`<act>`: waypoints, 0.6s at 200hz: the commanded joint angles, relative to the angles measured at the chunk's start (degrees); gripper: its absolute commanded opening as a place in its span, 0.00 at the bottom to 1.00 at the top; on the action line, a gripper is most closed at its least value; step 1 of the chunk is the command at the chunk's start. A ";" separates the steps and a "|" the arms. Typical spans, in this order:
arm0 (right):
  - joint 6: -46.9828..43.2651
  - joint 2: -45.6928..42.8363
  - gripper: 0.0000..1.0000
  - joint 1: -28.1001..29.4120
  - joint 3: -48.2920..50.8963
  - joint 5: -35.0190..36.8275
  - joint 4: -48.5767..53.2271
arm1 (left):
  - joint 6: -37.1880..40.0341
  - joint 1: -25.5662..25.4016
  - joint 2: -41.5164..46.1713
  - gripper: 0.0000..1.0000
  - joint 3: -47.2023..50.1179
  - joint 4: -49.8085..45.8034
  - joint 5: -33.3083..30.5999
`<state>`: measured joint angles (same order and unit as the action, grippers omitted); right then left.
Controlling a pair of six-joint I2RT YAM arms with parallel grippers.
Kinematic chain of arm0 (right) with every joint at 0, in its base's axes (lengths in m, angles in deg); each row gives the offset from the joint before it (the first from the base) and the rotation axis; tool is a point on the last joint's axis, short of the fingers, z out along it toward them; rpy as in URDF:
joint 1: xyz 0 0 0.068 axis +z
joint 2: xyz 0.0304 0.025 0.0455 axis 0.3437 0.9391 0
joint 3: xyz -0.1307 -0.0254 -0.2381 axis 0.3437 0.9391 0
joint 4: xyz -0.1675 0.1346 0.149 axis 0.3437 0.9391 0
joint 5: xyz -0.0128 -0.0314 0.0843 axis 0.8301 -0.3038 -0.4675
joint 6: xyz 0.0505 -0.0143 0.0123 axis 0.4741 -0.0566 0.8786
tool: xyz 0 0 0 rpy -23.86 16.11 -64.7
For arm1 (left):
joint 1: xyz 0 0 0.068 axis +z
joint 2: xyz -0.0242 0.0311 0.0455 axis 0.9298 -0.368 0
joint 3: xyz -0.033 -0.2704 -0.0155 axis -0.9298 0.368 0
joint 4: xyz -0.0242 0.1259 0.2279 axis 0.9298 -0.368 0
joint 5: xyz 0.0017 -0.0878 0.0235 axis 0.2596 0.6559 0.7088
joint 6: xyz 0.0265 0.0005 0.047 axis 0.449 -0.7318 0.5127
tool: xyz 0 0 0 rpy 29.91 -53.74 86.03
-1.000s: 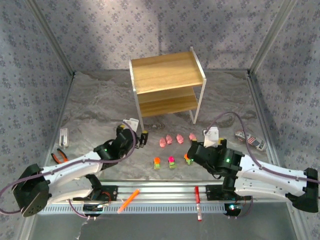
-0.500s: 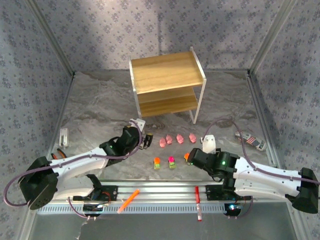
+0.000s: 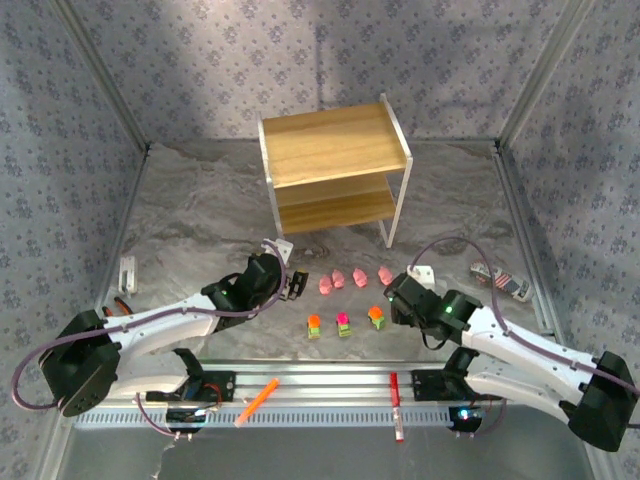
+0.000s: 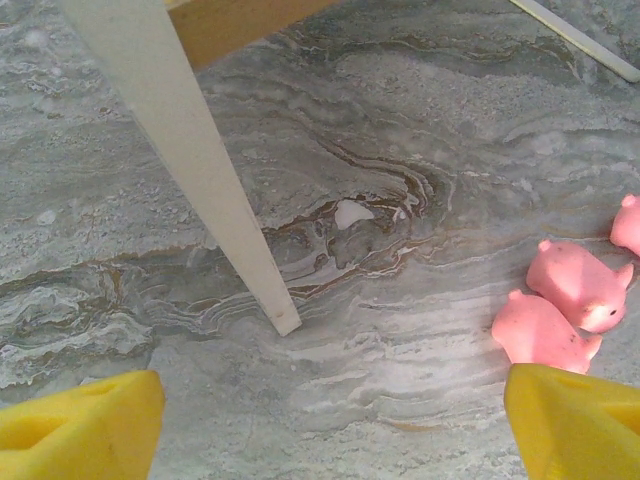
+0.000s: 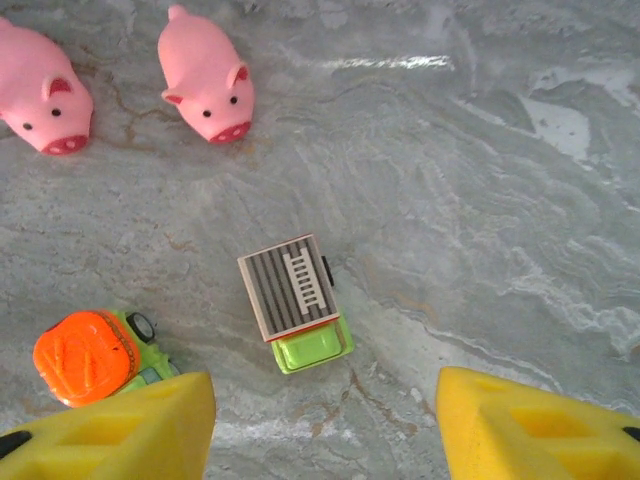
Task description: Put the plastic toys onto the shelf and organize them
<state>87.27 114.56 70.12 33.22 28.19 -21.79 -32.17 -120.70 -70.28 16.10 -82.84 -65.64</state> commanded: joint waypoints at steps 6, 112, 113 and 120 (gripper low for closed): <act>-3.44 2.15 0.58 -1.15 -0.13 -4.59 -1.18 | -0.02 -0.51 -0.66 0.88 -2.33 0.04 0.38; -6.39 9.77 0.53 -4.91 -1.45 -6.50 -3.29 | 0.05 -0.46 -1.41 0.89 -2.72 -0.22 0.89; -6.44 9.79 0.53 -4.97 -1.45 -6.59 -3.34 | 0.02 -0.45 -1.39 0.89 -2.73 -0.22 0.90; -6.96 10.26 0.52 -5.48 -1.69 -6.79 -3.47 | 0.16 -0.45 -1.55 0.89 -2.73 -0.22 1.16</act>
<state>82.68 123.80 66.15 33.19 22.49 -25.00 -32.15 -120.70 -71.38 15.14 -82.99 -65.55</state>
